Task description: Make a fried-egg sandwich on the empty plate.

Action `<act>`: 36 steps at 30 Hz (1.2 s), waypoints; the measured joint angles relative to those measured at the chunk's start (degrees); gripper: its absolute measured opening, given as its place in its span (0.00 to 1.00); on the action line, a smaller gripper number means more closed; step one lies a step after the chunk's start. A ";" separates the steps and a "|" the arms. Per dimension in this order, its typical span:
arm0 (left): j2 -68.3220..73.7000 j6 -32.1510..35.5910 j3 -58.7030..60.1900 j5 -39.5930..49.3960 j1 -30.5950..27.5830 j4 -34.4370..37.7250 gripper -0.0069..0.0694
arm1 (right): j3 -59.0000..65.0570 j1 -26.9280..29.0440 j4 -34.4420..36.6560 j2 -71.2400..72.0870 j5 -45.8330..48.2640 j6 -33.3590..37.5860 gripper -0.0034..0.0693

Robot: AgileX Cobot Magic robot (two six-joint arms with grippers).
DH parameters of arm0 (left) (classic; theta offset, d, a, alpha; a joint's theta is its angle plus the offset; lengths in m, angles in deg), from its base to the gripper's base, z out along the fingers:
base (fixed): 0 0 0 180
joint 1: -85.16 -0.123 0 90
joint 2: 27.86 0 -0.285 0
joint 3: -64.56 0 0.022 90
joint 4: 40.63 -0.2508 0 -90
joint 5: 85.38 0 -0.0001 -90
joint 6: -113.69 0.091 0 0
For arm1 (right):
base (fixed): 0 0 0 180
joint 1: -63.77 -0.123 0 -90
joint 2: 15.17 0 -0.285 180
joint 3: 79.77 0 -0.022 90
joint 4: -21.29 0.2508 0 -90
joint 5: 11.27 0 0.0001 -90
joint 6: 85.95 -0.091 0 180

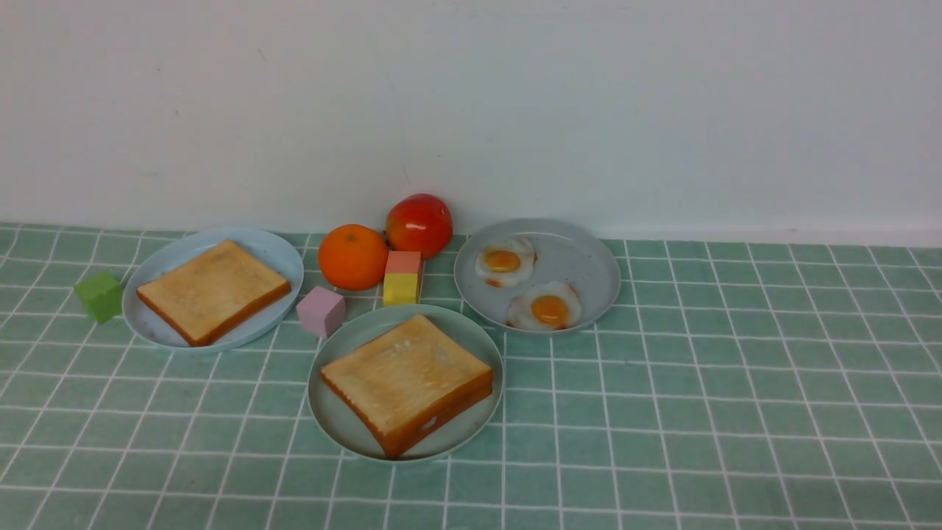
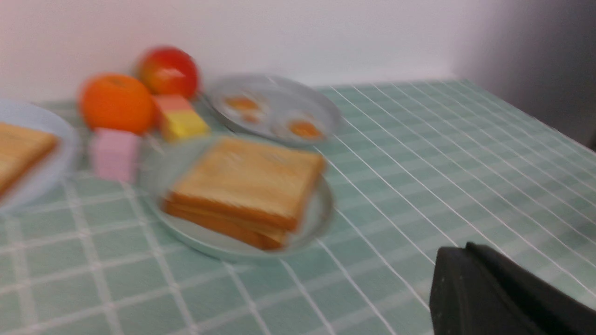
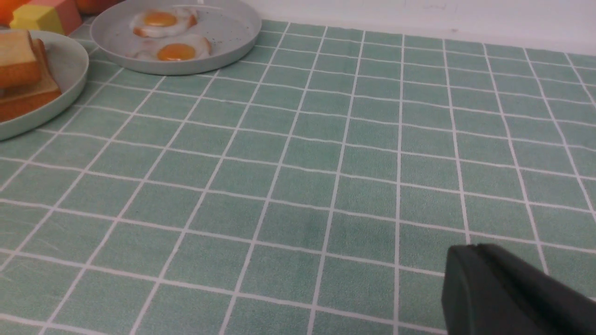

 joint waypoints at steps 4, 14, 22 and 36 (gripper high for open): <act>-2.79 0.00 0.24 -1.77 -12.74 -0.05 0.07 | 0.00 0.00 0.00 0.00 0.05 0.00 0.05; -4.54 -4.83 5.14 10.77 -31.11 1.43 0.07 | -0.07 0.00 0.00 0.00 0.37 0.04 0.05; -4.54 -5.75 5.22 12.38 -31.11 1.55 0.07 | -0.07 0.00 0.00 0.00 0.37 0.04 0.06; -4.54 -5.78 5.22 12.38 -31.11 1.55 0.07 | -0.07 0.00 0.00 0.00 0.37 0.04 0.08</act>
